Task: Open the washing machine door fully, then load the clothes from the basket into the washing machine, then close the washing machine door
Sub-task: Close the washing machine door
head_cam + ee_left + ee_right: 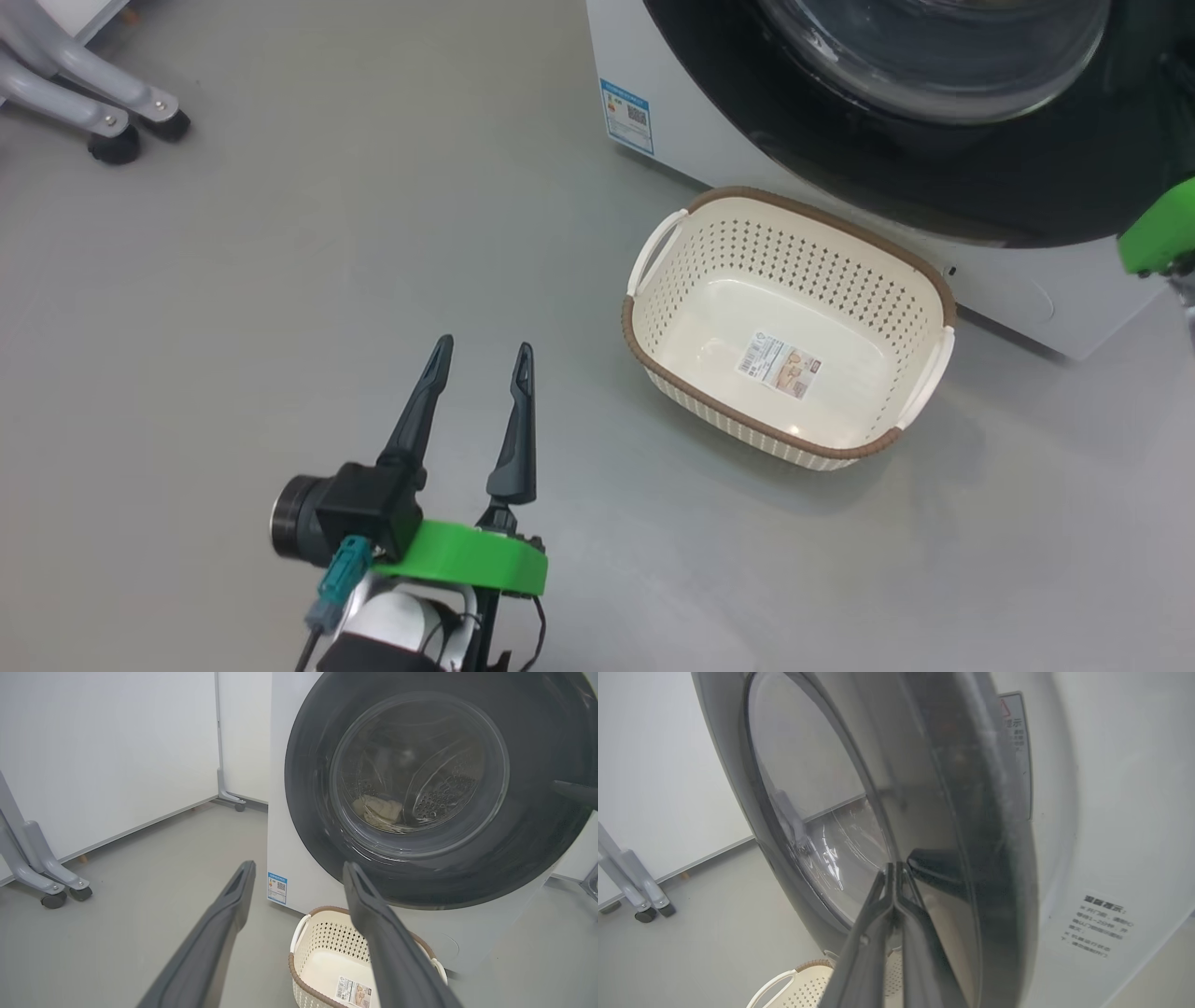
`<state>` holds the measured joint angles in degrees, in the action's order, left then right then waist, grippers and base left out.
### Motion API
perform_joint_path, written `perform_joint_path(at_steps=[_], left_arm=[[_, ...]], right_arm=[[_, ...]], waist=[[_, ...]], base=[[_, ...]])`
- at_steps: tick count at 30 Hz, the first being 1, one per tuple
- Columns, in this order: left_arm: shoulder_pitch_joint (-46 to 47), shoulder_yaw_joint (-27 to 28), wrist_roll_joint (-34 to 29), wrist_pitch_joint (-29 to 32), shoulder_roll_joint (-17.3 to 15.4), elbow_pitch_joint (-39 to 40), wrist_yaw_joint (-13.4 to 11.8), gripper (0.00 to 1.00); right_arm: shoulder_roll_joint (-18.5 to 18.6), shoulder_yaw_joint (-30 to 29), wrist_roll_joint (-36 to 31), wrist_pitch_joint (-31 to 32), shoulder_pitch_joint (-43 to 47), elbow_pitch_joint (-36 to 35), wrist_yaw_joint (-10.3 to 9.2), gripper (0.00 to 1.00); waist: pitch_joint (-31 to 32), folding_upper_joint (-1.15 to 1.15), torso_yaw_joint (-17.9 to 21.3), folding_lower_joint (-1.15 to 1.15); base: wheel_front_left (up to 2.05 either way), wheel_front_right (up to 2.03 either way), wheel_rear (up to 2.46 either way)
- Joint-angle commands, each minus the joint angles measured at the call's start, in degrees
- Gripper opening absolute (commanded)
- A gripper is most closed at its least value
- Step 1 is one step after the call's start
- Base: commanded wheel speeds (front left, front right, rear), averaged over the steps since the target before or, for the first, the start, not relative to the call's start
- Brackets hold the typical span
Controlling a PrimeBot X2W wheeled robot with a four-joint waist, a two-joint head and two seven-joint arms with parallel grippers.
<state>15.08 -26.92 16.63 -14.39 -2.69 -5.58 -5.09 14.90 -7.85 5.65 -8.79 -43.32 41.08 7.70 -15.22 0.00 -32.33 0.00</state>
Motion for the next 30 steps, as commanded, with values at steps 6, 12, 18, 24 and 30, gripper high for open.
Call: perform_joint_path(at_steps=[6,12,18,24,30], left_arm=[[1.69,1.85,0.31,-0.61,-0.22,3.36,-1.02,1.0],[1.67,1.22,0.91,-0.61,-0.2,4.18,-1.94,1.0],[1.76,1.01,1.04,-0.61,-0.2,4.8,-2.6,1.0],[1.59,0.87,1.11,-0.61,-0.2,4.76,-3.01,1.0],[1.61,0.6,1.14,-0.61,-0.2,3.92,-2.88,1.0]], right_arm=[[1.46,-1.21,-1.86,-0.39,-6.57,1.04,-0.21,0.0],[2.17,-3.38,-3.74,-1.1,-10.92,5.35,-0.21,0.0],[2.96,-6.11,-5.74,-2.32,-14.69,9.68,-0.21,0.0],[3.15,-6.77,-7.41,-3.94,-16.08,12.8,-0.21,0.0],[2.13,-4.69,-8.31,-5.33,-14.63,13.75,-0.21,0.0]], waist=[[-1.44,0.0,-0.23,0.0],[-2.51,0.0,-0.39,0.0],[-3.14,0.0,-0.49,0.0],[-2.92,0.0,-0.44,0.0],[-1.9,0.0,-0.27,0.0]], base=[[0.0,0.0,0.0],[0.0,0.0,0.0],[0.0,0.0,0.0],[0.0,0.0,0.0],[0.0,0.0,0.0]])
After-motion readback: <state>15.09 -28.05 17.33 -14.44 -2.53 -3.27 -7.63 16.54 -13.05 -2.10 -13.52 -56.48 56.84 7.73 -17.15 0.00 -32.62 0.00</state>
